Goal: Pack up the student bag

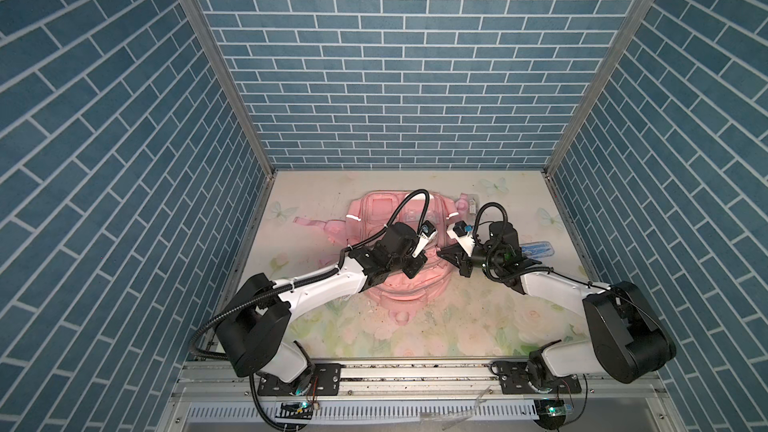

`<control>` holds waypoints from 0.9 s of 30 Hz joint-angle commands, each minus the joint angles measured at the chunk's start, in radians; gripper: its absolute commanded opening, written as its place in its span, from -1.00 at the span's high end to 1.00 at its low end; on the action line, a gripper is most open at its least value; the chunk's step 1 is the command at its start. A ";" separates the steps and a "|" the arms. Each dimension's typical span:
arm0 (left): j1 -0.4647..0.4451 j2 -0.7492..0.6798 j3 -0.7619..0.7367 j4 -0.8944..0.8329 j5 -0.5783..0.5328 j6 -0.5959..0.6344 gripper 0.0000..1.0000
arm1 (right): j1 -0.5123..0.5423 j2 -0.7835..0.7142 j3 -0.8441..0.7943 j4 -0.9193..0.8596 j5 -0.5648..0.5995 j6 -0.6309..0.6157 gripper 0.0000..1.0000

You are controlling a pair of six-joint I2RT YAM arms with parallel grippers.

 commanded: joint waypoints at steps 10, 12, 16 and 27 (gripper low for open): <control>0.078 -0.156 -0.114 -0.207 -0.108 0.305 -0.07 | -0.023 0.022 0.026 -0.004 -0.041 0.069 1.00; 0.090 -0.173 -0.141 -0.188 -0.124 0.311 -0.07 | -0.021 0.026 0.021 0.002 -0.041 0.080 1.00; 0.135 -0.178 -0.166 -0.152 -0.137 0.291 -0.07 | -0.018 0.023 0.020 -0.008 -0.029 0.088 1.00; 0.153 -0.135 -0.147 -0.186 -0.064 0.228 1.00 | 0.002 0.081 0.158 -0.135 0.092 0.168 1.00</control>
